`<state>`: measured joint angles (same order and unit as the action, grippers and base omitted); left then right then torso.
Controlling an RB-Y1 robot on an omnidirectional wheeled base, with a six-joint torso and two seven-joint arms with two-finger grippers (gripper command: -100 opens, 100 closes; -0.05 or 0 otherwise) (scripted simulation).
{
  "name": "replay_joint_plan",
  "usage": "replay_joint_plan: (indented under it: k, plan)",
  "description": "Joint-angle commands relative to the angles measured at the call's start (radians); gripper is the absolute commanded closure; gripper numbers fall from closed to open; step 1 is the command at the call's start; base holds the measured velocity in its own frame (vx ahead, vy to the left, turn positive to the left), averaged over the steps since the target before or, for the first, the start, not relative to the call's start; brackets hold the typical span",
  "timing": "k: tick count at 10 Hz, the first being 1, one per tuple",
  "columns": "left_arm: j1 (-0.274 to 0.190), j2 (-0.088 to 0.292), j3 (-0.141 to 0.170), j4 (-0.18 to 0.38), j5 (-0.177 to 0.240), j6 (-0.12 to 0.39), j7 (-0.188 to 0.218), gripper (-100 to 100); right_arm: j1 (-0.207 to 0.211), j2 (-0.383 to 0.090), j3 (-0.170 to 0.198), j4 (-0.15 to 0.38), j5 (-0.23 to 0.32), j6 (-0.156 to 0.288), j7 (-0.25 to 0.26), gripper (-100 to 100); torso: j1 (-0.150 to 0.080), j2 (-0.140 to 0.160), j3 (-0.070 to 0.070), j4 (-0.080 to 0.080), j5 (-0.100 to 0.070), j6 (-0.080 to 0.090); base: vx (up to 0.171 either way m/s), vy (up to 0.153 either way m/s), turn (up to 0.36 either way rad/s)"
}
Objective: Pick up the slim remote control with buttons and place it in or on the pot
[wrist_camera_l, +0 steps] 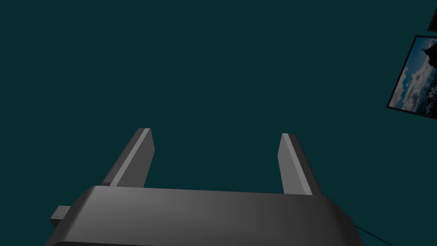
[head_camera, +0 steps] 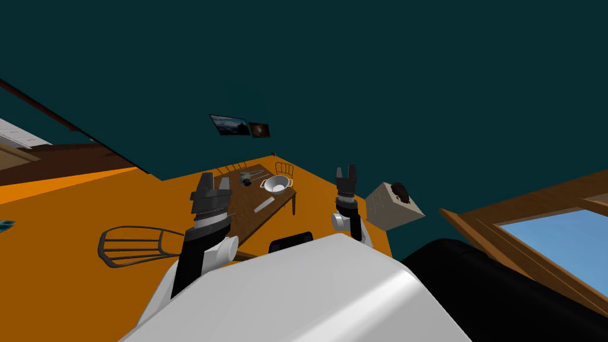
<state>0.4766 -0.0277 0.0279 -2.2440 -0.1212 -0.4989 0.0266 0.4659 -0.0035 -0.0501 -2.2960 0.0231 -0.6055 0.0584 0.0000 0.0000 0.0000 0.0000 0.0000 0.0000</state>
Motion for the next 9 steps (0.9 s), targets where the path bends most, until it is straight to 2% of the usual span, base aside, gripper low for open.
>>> replay_joint_plan:
  k: [1, 5, 9]
  plan:
    - [-0.007, 0.04, 0.003, 0.002, 0.009, 0.003, -0.006, -100, 0.0, 0.0, 0.0, 0.0, 0.0, 0.0, 0.0, 0, 0.0, 0.0, 0.0, 0.0, 0.0, 0.0, -0.026, 0.002, -0.019]
    - [-0.043, 0.141, 0.019, 0.025, 0.062, 0.033, -0.034, -100, 0.0, 0.0, 0.0, 0.0, 0.0, 0.0, 0.0, 0, 0.002, 0.006, 0.004, 0.001, 0.0, 0.0, -0.087, 0.028, -0.042]
    - [-0.103, 0.207, 0.045, 0.086, 0.154, 0.107, -0.063, -100, 0.0, 0.0, 0.0, 0.0, 0.0, 0.0, 0.0, 0, 0.002, 0.008, 0.005, 0.002, 0.001, 0.0, -0.123, 0.025, -0.077]
